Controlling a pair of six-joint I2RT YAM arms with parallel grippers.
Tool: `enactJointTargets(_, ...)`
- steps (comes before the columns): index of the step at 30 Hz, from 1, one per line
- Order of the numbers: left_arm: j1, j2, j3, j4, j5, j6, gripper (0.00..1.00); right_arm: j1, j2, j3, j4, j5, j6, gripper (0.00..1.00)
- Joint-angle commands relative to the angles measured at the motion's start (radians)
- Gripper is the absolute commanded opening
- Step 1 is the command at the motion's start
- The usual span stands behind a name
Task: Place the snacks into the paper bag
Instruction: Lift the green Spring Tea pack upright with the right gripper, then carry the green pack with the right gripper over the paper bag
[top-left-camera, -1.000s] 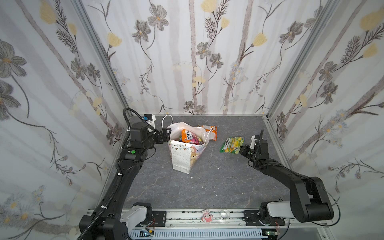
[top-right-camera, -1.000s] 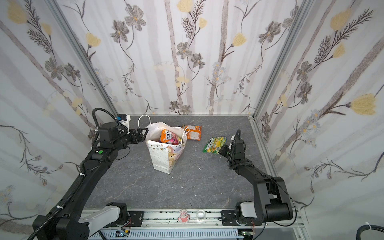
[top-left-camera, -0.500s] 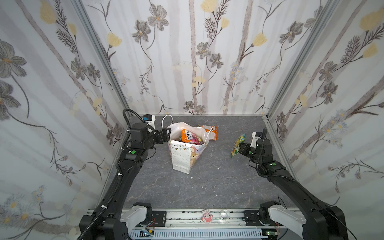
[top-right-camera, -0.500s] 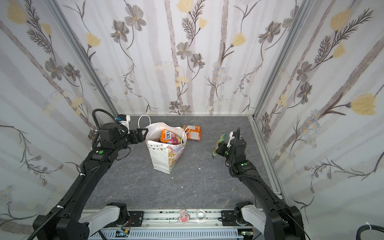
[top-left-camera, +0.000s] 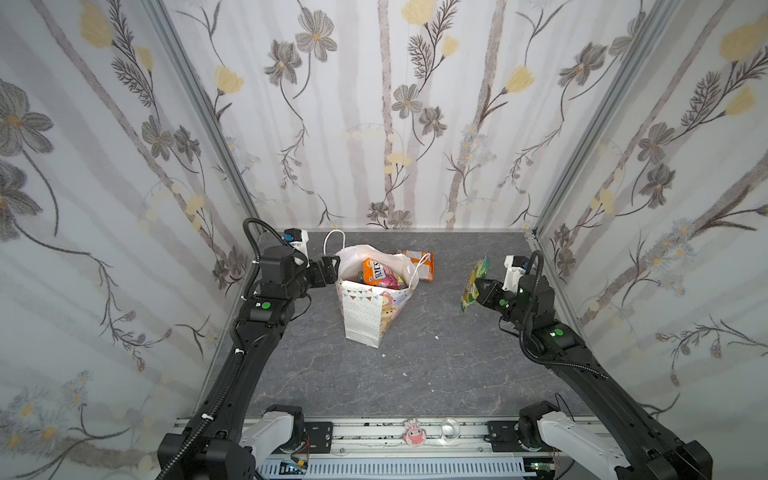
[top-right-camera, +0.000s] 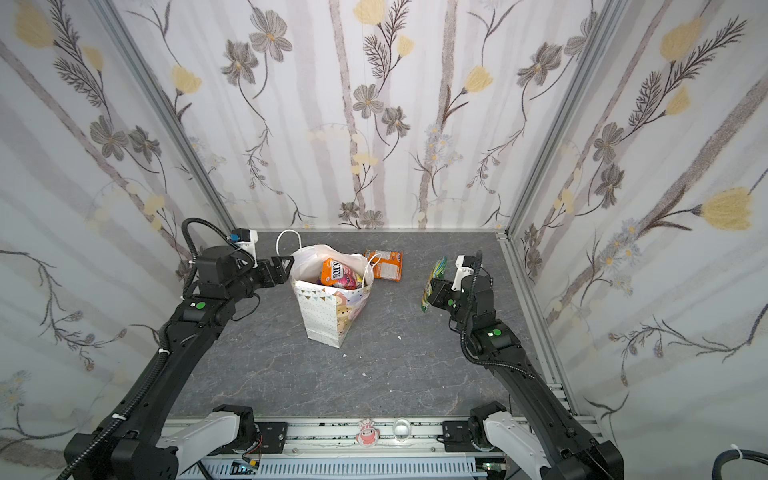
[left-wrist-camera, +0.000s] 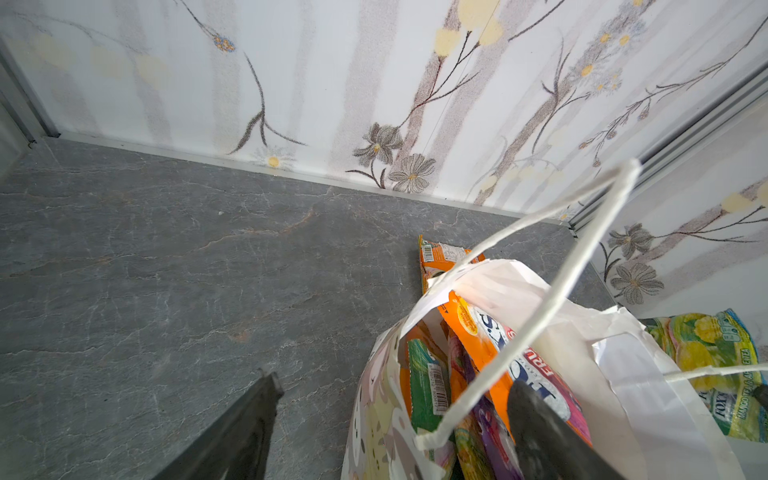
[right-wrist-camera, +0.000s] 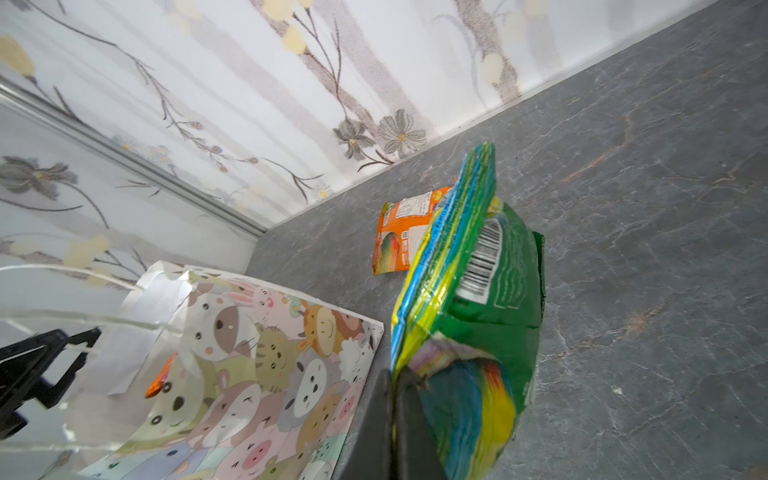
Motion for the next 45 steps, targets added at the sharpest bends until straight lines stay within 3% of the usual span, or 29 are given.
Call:
enactJointTargets(1,0.001,0.002,0.005,0.025,-0.006,0.004,0.86,0.028,-0.002,0.063,0.022,-0.04,-0.026,0.0)
enactJointTargets(12,0.003,0.01,0.006,0.016,-0.024,0.009,0.88,0.104,-0.048,0.184,-0.056,-0.024,-0.08,0.0)
enactJointTargets(18,0.004,0.016,0.011,0.012,-0.025,0.012,0.88,0.152,-0.013,0.361,-0.15,-0.02,-0.155,0.0)
enactJointTargets(25,0.008,0.001,0.007,0.018,-0.038,0.011,0.88,0.203,0.072,0.582,-0.277,0.04,-0.242,0.0)
enactJointTargets(37,0.012,-0.004,0.001,0.029,-0.02,0.003,0.88,0.309,0.289,0.966,-0.425,0.036,-0.333,0.0)
enactJointTargets(45,0.013,-0.004,-0.001,0.041,-0.002,0.001,0.88,0.428,0.407,1.131,-0.457,0.153,-0.363,0.0)
